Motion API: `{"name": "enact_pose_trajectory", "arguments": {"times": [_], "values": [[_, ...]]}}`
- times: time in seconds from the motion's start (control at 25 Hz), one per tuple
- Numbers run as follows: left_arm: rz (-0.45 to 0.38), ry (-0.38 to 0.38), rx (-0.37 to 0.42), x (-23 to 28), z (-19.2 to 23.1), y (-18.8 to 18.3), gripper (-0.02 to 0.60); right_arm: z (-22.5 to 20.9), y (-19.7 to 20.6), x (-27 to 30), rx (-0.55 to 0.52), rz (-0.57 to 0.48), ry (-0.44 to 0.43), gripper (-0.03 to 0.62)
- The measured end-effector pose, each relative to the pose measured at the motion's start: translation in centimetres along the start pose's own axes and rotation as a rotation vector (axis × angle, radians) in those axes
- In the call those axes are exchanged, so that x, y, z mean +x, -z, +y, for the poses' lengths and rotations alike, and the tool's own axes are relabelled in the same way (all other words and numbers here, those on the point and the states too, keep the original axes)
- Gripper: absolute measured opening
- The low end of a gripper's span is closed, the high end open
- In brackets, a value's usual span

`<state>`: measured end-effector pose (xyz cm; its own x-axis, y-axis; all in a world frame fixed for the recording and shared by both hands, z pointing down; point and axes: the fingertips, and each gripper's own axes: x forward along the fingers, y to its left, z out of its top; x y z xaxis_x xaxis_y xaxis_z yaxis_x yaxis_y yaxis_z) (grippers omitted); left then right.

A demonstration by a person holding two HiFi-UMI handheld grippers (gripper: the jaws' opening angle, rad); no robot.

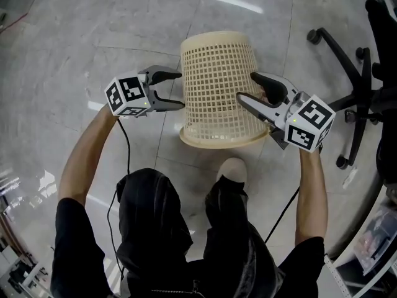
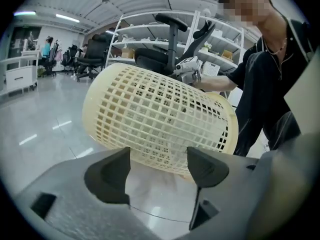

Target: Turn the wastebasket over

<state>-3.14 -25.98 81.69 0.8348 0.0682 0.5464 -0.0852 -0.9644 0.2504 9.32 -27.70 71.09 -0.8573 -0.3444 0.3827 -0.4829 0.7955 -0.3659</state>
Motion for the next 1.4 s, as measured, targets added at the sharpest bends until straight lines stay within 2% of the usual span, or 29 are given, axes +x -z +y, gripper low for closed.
{"name": "enact_pose_trajectory", "arguments": {"times": [0.16,0.28,0.36,0.48,0.64,0.72,1.0,1.16,1.24,1.32,1.4], "values": [[0.031,-0.04,0.106,0.0,-0.6,-0.1,0.347,1.8,0.2,-0.5,-0.091,-0.006,0.047,0.261],[0.04,-0.032,0.12,-0.3,-1.8,0.4,0.346,3.5,0.6,-0.9,-0.141,-0.025,0.06,0.261],[0.032,-0.01,0.086,-0.4,-2.8,1.0,0.345,4.9,1.0,-1.3,-0.175,-0.045,0.065,0.261],[-0.019,0.019,-0.01,-0.6,-4.2,1.9,0.345,6.9,2.0,-2.3,-0.221,-0.063,0.092,0.261],[-0.151,0.026,-0.143,-2.1,-4.8,1.5,0.345,9.8,3.5,-3.6,-0.208,-0.068,0.082,0.253],[-0.222,0.01,-0.17,-3.2,-4.7,0.2,0.345,11.3,4.2,-4.0,-0.202,-0.049,0.072,0.249],[-0.343,0.011,-0.133,-4.9,-5.8,-5.8,0.345,16.0,7.5,-5.4,-0.129,0.114,-0.058,0.215],[-0.308,0.066,-0.072,-3.4,-8.4,-7.0,0.345,17.7,10.2,-4.5,-0.103,0.205,-0.126,0.206],[-0.308,0.092,-0.084,-2.4,-9.5,-6.6,0.341,18.3,11.6,-3.5,-0.102,0.251,-0.158,0.199],[-0.343,0.091,-0.085,-1.9,-9.9,-6.5,0.339,18.9,12.4,-2.5,-0.089,0.253,-0.199,0.117],[-0.361,0.081,-0.061,-1.8,-10.0,-6.7,0.339,19.5,13.0,-1.8,-0.076,0.254,-0.232,0.095]]}}
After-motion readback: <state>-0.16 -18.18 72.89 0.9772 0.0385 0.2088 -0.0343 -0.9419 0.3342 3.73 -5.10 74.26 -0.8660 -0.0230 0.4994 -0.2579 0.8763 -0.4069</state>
